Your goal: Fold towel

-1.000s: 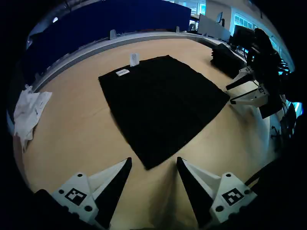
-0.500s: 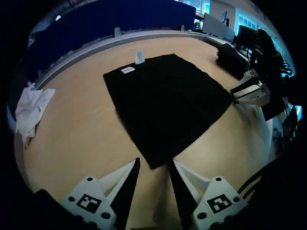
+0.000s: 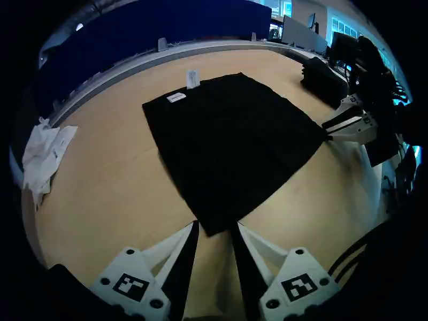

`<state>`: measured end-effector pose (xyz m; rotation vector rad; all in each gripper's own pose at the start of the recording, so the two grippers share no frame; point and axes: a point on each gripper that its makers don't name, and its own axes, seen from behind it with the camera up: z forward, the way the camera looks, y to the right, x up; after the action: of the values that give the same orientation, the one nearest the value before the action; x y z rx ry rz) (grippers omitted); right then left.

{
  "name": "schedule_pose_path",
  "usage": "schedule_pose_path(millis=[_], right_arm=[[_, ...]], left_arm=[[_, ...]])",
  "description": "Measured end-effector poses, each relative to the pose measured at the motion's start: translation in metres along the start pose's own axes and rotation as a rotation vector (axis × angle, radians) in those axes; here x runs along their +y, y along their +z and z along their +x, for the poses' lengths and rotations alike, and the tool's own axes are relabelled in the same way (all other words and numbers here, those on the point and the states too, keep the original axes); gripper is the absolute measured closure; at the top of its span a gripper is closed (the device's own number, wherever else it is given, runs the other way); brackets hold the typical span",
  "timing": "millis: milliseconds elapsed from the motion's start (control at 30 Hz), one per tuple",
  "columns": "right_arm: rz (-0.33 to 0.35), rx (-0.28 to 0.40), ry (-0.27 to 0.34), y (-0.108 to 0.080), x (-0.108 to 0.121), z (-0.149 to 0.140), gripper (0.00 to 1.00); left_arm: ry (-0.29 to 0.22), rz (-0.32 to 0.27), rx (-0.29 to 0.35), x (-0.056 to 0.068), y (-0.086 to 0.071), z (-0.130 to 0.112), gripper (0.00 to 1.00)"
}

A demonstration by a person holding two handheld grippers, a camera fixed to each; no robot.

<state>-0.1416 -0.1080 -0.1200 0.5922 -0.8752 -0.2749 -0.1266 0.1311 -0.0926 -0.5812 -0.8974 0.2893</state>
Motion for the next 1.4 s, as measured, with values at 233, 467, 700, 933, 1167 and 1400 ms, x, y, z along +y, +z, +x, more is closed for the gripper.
schedule_pose_path(millis=[233, 467, 700, 933, 1167, 1400], right_arm=[[0.003, -0.001, 0.002, 0.002, -0.002, 0.000, 0.79], [0.010, 0.005, 0.018, 0.000, -0.003, 0.003, 0.86], [-0.010, 0.018, 0.016, -0.006, 0.003, 0.010, 0.86], [-0.014, 0.034, 0.033, -0.018, 0.005, 0.023, 0.86], [-0.010, 0.042, 0.031, -0.039, 0.003, 0.038, 0.86], [-0.004, 0.060, -0.018, -0.067, -0.004, 0.055, 0.86]], left_arm=[[-0.006, 0.016, 0.000, -0.001, -0.001, -0.001, 0.80], [-0.016, 0.018, -0.007, 0.001, -0.002, -0.002, 0.90], [-0.028, -0.008, 0.002, 0.006, -0.006, 0.001, 0.90], [-0.059, -0.009, 0.028, 0.008, -0.019, 0.012, 0.91], [-0.103, -0.009, 0.046, 0.007, -0.043, 0.022, 0.91], [-0.137, 0.000, 0.069, 0.007, -0.071, 0.033, 0.91]])
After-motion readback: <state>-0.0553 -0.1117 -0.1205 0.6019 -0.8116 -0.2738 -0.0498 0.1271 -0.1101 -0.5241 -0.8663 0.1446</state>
